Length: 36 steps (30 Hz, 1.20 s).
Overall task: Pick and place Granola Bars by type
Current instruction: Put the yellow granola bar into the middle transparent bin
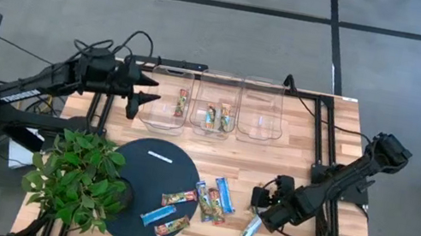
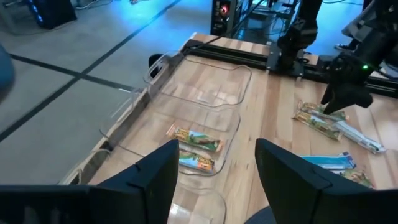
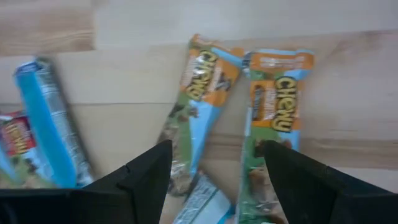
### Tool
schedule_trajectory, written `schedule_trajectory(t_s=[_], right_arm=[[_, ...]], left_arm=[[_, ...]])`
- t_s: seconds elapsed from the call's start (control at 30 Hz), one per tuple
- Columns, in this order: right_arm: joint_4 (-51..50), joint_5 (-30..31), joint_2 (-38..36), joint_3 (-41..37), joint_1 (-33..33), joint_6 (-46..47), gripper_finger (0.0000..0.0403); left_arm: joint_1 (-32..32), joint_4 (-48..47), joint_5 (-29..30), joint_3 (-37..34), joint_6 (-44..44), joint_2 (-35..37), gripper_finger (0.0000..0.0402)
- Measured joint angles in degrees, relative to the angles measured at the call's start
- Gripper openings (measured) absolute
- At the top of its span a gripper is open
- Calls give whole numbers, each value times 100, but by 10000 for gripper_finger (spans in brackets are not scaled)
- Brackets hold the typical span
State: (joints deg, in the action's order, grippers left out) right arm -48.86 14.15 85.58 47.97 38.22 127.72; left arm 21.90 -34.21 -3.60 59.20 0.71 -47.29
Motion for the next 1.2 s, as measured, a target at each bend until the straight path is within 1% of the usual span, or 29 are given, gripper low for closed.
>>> schedule_trajectory(t_s=[0.23, 0.37, 0.5, 0.67, 0.83, 0.97, 1.2], right_arm=[[-93, -347, 0, -14, 0, -12, 249], [-244, -678, 8, -14, 2, -35, 249], [-213, -832, 268, -18, 2, -195, 249], [74, -1209, 805, -16, -11, -422, 249], [191, -1245, 1074, 11, -6, -453, 244], [193, -1215, 1069, 8, -1, -461, 213], [89, -1113, 1019, 8, 0, -581, 123]], left_arm=[[-25, 190, 0, 0, 21, 0, 206], [-25, 216, 0, 0, 22, -58, 206], [-25, 207, -3, 0, 35, -139, 206], [-54, 208, -16, 2, 94, -228, 206], [-132, 262, -13, 2, 169, -259, 206], [-184, 367, -11, 2, 219, -260, 206], [-268, 467, -2, 2, 357, -259, 206]])
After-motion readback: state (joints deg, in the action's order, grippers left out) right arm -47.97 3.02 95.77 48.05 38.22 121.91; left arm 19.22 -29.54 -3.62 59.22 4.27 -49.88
